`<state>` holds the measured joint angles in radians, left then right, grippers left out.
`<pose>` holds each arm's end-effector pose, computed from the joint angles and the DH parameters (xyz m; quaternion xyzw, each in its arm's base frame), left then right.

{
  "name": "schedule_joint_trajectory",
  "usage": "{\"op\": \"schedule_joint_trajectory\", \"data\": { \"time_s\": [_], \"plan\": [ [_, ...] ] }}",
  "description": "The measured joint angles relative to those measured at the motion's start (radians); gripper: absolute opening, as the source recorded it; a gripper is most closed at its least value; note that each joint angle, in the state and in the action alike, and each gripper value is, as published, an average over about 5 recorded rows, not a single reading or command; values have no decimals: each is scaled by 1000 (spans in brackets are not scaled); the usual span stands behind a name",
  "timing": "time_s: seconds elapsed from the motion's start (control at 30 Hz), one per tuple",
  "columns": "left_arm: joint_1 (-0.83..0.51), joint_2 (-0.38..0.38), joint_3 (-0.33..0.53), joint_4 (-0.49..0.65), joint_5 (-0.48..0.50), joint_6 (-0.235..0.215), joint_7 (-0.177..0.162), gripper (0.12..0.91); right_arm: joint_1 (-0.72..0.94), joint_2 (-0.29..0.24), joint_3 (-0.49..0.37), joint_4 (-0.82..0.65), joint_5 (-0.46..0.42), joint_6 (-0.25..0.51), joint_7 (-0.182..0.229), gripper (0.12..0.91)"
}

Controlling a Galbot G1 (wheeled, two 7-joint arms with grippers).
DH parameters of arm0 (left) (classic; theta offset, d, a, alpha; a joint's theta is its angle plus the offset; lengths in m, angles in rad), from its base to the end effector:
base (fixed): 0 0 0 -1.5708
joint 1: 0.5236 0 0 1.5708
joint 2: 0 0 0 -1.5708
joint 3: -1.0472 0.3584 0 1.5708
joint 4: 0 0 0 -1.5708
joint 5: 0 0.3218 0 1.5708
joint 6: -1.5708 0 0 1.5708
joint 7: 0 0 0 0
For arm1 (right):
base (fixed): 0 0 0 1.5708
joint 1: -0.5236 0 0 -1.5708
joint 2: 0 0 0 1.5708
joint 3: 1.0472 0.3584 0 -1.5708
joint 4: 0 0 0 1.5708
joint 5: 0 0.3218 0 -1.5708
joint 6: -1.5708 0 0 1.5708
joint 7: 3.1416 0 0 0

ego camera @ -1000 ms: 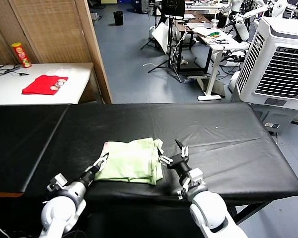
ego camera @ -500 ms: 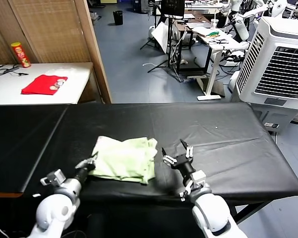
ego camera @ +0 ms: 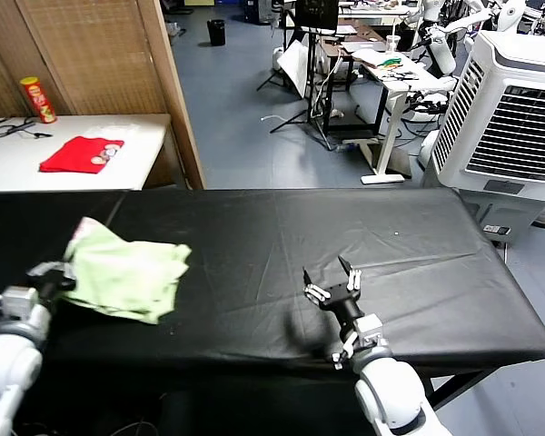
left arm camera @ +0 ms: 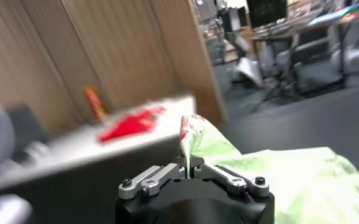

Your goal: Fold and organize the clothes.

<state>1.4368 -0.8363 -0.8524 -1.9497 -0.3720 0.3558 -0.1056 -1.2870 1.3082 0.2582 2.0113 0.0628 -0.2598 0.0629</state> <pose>0.2189 0.2321 -0.2120 0.0868 -0.9675 -0.2116 0.1081 0.2174 0.0163 -0.2935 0.1308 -0.9876 0.0709 0.0496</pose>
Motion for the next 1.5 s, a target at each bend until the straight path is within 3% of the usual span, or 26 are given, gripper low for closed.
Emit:
{"op": "schedule_joint_trajectory", "data": {
  "time_s": [0.2, 0.53, 0.63, 0.73, 0.87, 1.07, 1.17, 1.23, 1.37, 1.5],
  "plan": [
    [-8, -32, 51, -97, -22, 49, -36, 155, -20, 6, 9, 11, -3, 5, -5, 798],
    [-97, -177, 276, -191, -280, 105, -95, 155, -66, 8, 38, 27, -7, 9, -7, 798],
    [-125, -222, 343, -193, -279, 111, -103, 155, -73, 9, 40, 27, -8, 9, -8, 798],
    [-132, -276, 404, -186, -227, 107, -89, 161, -74, 8, 37, 28, -5, 7, -14, 798],
    [-124, -354, 474, -172, -132, 100, -54, 286, -67, -1, 29, 25, 13, -1, -24, 798],
    [-103, -456, 548, -172, -21, 98, 22, 605, -39, -14, 5, 7, 91, -46, -40, 798],
    [-95, -483, 563, -182, 1, 80, 44, 740, -19, -21, -10, -2, 151, -91, -57, 798],
    [-91, -487, 561, -190, 3, 63, 52, 783, 3, -23, -26, -13, 218, -139, -66, 798],
    [-74, -473, 535, -209, 5, 19, 59, 797, 73, -12, -80, -50, 377, -245, -68, 798],
    [-49, -445, 501, -234, 12, -29, 50, 798, 162, 7, -145, -110, 496, -317, -45, 798]
  ]
}}
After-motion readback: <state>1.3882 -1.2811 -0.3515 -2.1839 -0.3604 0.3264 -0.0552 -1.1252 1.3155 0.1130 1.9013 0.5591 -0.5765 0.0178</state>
